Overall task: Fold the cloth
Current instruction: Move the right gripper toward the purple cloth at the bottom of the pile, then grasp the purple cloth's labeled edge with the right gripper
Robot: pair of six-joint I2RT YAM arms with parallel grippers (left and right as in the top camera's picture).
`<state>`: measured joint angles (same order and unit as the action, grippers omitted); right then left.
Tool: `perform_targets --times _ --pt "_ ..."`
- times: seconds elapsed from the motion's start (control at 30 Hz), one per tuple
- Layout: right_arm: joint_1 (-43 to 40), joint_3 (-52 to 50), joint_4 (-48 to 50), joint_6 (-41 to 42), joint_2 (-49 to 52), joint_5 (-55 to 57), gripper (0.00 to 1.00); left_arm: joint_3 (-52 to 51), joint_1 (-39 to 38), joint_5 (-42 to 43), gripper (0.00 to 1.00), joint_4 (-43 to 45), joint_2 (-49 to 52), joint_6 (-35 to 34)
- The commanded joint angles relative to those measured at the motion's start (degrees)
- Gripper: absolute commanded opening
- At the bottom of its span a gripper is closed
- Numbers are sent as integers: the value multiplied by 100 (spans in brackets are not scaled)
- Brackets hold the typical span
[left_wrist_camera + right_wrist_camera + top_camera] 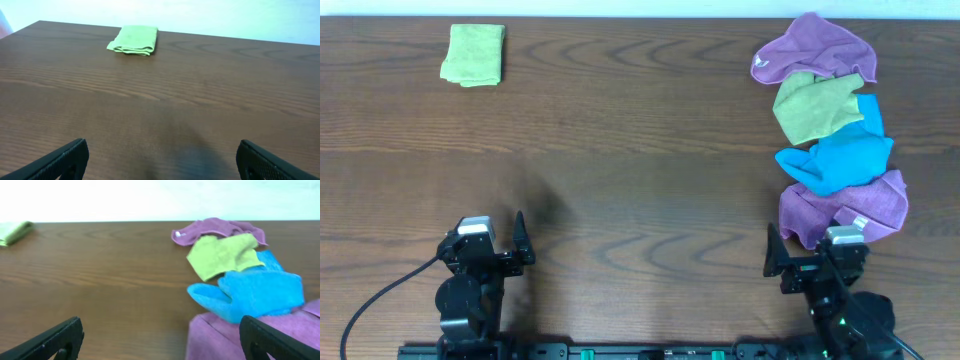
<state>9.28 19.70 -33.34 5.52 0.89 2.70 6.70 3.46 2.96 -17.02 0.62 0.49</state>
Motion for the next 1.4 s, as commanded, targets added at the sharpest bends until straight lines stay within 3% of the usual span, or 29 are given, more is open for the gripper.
perform_targets --times 0.0,0.17,0.3,0.6,0.67,0.87,1.2,1.37 --pt "-22 -7 369 127 -57 -109 99 -144 -28 -76 96 -26 -37 83" --pt "-26 -7 682 415 -31 125 99 -144 -28 -76 95 -26 -37 83" --pt "-44 -4 313 1528 538 654 99 -144 -28 -76 95 -26 -37 83" --pt "-562 1054 254 1779 3941 654 99 -144 -28 -76 96 -26 -37 83" --pt "-896 1657 -140 1779 4957 656 99 -144 -28 -76 95 -26 -37 83" --pt "-1526 2765 -1432 1631 6769 647 99 -144 -28 -76 95 -26 -37 83" --pt "-1574 2876 -1622 1513 7291 658 99 -144 -28 -76 95 -26 -37 83" --pt "-2057 2876 -1589 2020 7538 1080 97 -144 -28 -76 95 -26 -37 83"
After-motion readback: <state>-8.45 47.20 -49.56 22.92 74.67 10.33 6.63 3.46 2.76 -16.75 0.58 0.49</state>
